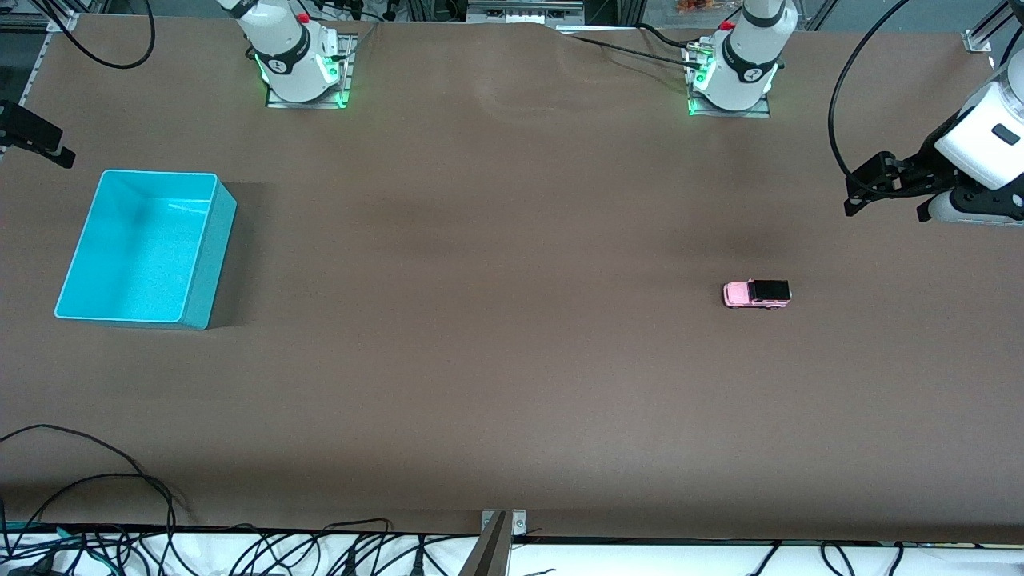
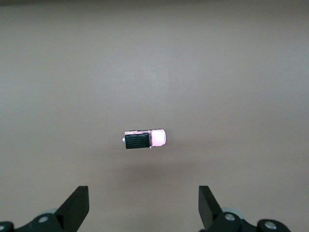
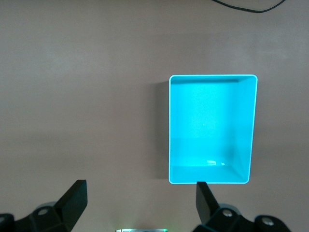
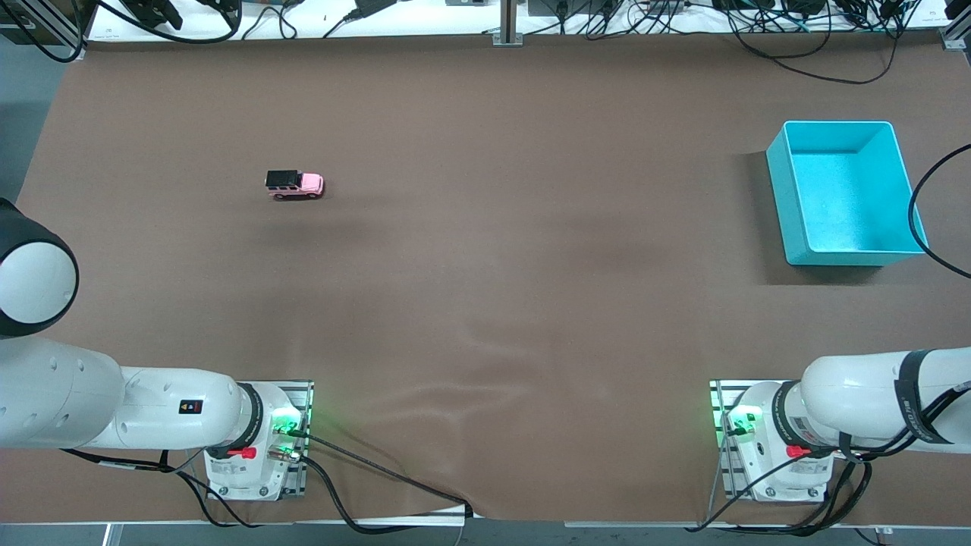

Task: Wind and store pink jeep toy

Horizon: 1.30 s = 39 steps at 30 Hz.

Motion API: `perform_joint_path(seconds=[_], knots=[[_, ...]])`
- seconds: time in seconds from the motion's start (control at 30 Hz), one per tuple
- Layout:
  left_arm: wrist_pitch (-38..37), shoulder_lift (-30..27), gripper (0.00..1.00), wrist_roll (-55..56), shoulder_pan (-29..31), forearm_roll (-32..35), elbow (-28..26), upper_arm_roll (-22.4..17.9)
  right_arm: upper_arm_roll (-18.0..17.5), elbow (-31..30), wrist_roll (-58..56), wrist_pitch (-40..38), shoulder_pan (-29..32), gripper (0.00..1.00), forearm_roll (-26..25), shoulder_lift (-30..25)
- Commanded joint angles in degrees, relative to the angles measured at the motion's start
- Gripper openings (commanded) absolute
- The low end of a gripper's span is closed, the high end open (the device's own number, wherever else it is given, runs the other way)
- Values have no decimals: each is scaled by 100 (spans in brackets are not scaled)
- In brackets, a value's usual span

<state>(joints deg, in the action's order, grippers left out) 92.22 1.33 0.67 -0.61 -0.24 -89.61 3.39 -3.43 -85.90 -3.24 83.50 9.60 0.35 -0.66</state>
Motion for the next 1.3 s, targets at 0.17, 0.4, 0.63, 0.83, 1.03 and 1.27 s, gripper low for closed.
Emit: perform_joint_path(seconds=[0.17, 0.4, 0.63, 0.83, 1.03, 1.27], knots=[[-72, -1, 100, -23, 26, -38, 66, 4, -8, 100, -36, -132, -11, 100, -44, -22], [-72, -1, 100, -23, 26, -38, 66, 4, -8, 100, -36, -132, -11, 100, -44, -22], [-72, -1, 100, -23, 34, -29, 66, 4, -8, 100, -36, -132, -11, 100, -44, -22], [-72, 8, 100, -23, 70, -29, 31, 4, -8, 100, -36, -132, -11, 100, -44, -22], [-72, 78, 100, -23, 52, -29, 93, -14, -8, 100, -36, -132, -11, 100, -44, -22], [-55, 359, 100, -23, 43, -55, 128, -23, -8, 100, -36, -132, -11, 100, -44, -22]])
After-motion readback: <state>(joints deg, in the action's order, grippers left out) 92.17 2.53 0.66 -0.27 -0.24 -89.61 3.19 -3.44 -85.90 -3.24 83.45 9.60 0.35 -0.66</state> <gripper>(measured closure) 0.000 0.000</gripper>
